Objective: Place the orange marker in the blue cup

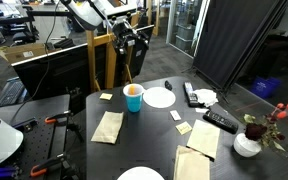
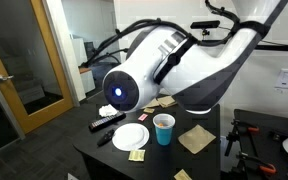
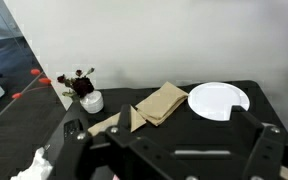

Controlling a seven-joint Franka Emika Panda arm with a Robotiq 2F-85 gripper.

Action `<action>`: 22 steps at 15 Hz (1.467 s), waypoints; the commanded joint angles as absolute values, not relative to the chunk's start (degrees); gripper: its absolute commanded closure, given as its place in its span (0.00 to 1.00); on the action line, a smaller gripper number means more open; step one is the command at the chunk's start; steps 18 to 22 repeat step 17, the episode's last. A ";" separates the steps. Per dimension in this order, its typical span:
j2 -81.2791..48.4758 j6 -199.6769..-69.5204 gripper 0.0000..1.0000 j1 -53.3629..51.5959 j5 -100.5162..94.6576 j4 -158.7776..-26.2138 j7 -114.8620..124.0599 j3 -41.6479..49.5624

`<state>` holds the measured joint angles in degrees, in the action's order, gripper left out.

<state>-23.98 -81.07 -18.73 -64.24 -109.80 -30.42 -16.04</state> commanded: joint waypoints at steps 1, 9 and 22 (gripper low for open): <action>-18.98 -78.46 0.00 -17.25 -61.61 -109.67 -34.38 -16.71; -11.93 -77.74 0.00 -15.71 -57.52 -109.84 -35.73 -16.36; -13.30 -78.02 0.00 -16.05 -58.56 -109.14 -34.65 -16.32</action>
